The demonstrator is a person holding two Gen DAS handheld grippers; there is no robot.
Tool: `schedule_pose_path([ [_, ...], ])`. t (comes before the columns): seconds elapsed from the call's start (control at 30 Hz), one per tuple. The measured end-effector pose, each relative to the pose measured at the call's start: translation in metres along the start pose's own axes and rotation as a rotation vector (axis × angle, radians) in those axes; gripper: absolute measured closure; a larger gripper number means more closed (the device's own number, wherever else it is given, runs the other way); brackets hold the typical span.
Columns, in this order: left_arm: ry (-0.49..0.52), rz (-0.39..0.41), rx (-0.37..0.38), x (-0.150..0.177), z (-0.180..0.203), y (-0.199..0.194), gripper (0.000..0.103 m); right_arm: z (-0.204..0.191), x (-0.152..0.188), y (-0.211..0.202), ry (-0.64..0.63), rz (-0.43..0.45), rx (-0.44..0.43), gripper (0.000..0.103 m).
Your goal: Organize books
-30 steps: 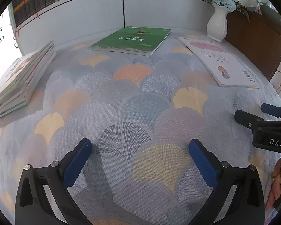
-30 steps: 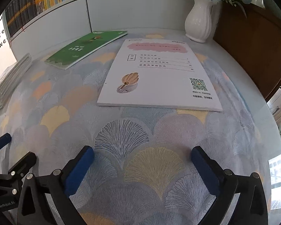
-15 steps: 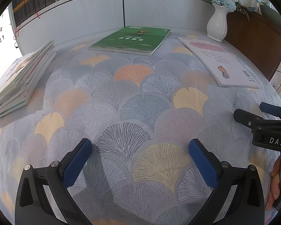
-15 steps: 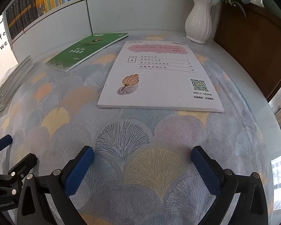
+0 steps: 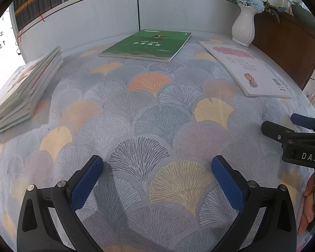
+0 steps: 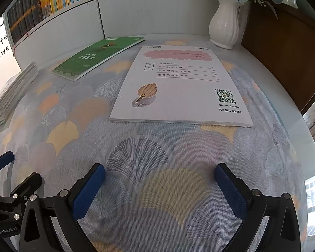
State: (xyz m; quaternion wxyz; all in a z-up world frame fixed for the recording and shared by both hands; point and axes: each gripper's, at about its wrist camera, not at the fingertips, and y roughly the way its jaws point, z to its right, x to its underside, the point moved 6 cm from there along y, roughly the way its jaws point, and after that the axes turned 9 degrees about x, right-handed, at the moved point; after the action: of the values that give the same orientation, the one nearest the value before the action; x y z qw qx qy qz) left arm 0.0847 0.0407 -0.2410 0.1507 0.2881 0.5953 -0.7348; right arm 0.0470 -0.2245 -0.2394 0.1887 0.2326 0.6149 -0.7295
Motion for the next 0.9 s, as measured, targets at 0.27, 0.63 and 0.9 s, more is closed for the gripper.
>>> schedule_pose_path([
  [0.27, -0.004, 0.0, 0.002, 0.0003, 0.0004, 0.0003, 0.0, -0.0008, -0.0009, 0.0017, -0.004, 0.001, 0.001, 0.0],
  [0.63, -0.005, -0.001, 0.005, -0.0002, 0.0002, 0.0005, 0.0, -0.0012, -0.0008, 0.0019, -0.004, 0.001, -0.001, 0.0],
  [0.9, -0.006, -0.002, 0.006, -0.0003, 0.0002, 0.0004, 0.0, -0.0015, -0.0008, 0.0019, -0.007, 0.001, 0.005, 0.0],
])
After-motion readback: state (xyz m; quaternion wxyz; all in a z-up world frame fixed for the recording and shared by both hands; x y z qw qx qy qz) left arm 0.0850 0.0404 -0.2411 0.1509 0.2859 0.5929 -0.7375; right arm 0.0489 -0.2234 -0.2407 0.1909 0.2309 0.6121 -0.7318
